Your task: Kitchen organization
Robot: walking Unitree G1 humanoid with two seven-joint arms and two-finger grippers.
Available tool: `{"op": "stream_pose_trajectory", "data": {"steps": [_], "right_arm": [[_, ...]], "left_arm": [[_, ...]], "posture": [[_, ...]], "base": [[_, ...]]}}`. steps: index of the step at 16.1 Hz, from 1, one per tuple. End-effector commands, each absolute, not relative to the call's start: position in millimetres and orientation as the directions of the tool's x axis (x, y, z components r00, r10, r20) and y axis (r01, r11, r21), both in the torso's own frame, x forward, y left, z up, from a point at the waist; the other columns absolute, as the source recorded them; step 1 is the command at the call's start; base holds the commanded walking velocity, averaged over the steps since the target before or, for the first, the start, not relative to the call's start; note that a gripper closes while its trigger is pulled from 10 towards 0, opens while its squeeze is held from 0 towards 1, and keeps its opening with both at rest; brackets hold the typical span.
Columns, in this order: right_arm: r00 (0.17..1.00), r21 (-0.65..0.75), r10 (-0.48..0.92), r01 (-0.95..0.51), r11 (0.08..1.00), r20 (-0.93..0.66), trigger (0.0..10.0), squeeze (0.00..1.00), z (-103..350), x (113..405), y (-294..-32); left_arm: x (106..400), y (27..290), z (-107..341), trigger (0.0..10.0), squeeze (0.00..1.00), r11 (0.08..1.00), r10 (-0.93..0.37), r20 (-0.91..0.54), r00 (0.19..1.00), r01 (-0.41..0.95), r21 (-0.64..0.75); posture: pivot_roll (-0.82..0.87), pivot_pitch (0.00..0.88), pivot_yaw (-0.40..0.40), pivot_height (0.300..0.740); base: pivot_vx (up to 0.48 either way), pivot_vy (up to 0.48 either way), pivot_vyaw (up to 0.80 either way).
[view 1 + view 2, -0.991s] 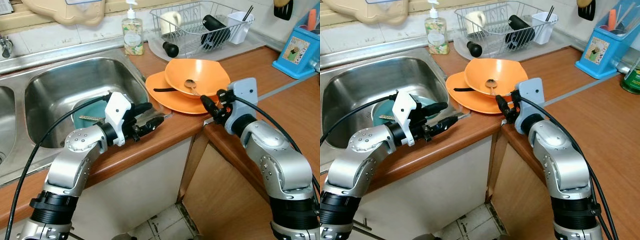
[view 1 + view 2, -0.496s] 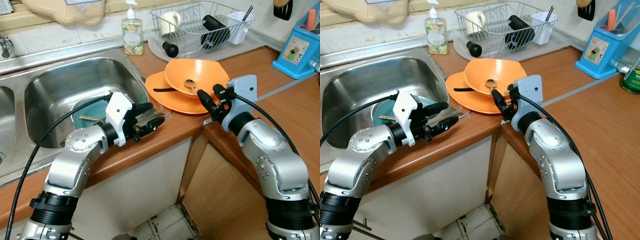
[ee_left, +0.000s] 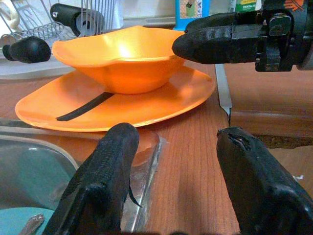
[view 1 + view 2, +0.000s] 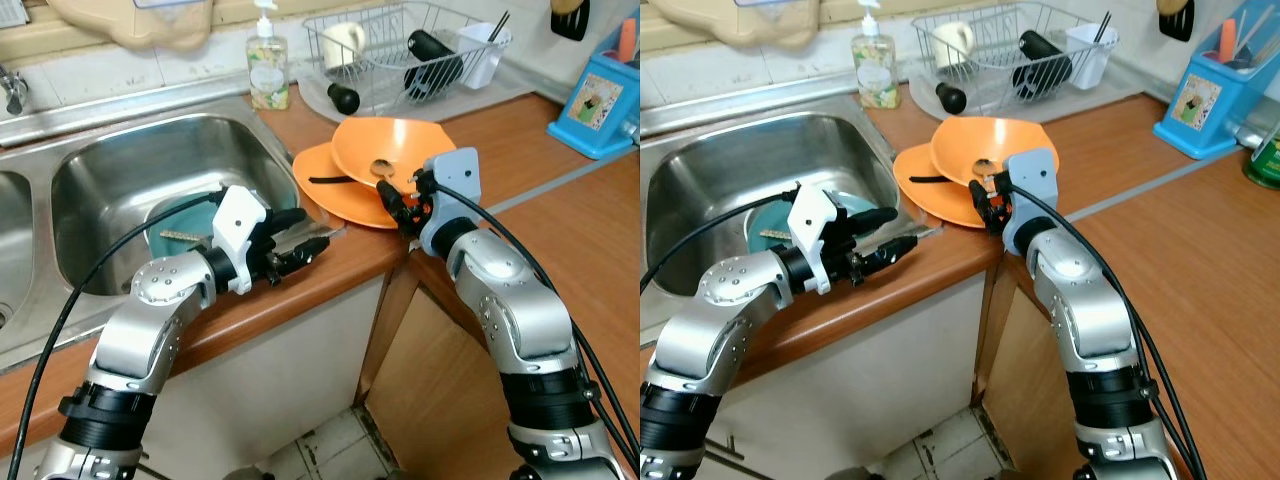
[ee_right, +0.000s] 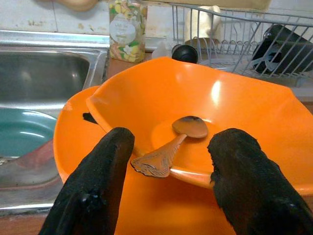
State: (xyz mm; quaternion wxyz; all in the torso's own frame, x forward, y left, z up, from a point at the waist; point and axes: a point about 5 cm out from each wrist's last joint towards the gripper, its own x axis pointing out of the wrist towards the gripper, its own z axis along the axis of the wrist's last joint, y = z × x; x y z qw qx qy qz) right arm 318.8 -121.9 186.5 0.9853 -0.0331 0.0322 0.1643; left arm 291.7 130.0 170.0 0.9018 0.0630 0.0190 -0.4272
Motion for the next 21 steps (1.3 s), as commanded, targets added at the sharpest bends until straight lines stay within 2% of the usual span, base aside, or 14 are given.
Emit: {"op": "stream_pose_trajectory", "data": {"steps": [1, 3, 4, 13, 17, 19, 21], "right_arm": [[0.946, -0.048, 0.317, -0.321, 0.946, -0.071, 6.8, 0.0, 187.9, 322.2, -121.3], [0.95, -0.026, 0.305, -0.308, 0.951, -0.073, 1.0, 0.0, 186.3, 324.7, -122.4], [0.952, 0.005, 0.298, -0.298, 0.955, -0.071, 0.0, 0.0, 185.7, 325.8, -124.8], [0.954, 0.031, 0.295, -0.293, 0.956, -0.062, 0.0, 0.0, 188.5, 326.9, -126.0], [0.959, 0.023, 0.282, -0.282, 0.959, -0.006, 0.0, 0.0, 204.6, 328.1, -131.6], [0.917, -0.009, 0.386, -0.388, 0.922, 0.103, 0.0, 0.0, 234.7, 322.2, -131.4], [0.843, -0.072, 0.524, -0.519, 0.852, 0.122, 0.0, 0.0, 247.3, 312.9, -126.4]], "left_arm": [[291.7, 130.1, 173.4, 10.0, 0.0, 0.626, -0.765, -0.094, 0.637, 0.77, 0.121], [291.6, 130.1, 173.4, 10.0, 0.0, 0.627, -0.765, -0.094, 0.637, 0.77, 0.121], [291.5, 130.3, 173.4, 10.0, 0.0, 0.627, -0.764, -0.095, 0.638, 0.769, 0.12], [290.9, 130.3, 174.7, 10.0, 0.0, 0.624, -0.767, -0.094, 0.635, 0.772, 0.12], [292.8, 129.7, 179.6, 10.0, 0.0, 0.625, -0.765, -0.077, 0.64, 0.765, 0.153], [298.6, 125.9, 192.5, 10.0, 0.0, 0.602, -0.772, -0.049, 0.633, 0.755, 0.261], [306.4, 123.7, 204.8, 10.0, 0.0, 0.581, -0.768, -0.025, 0.64, 0.712, 0.395]], "posture": [[-0.12, 0.0, 0.025, 0.74], [-0.12, 0.0, 0.025, 0.74], [-0.12, 0.0, 0.025, 0.74], [-0.11, 0.0, 0.018, 0.74], [-0.11, 0.0, 0.016, 0.74], [-0.12, 0.0, 0.02, 0.74], [-0.12, 0.0, 0.02, 0.74]], "base": [[0.0, 0.0, 0.0], [0.0, 0.0, 0.0], [0.0, 0.0, 0.0], [0.0, 0.0, 0.0], [0.0, 0.0, 0.0], [0.0, 0.0, 0.0], [0.0, 0.0, 0.0]]}}
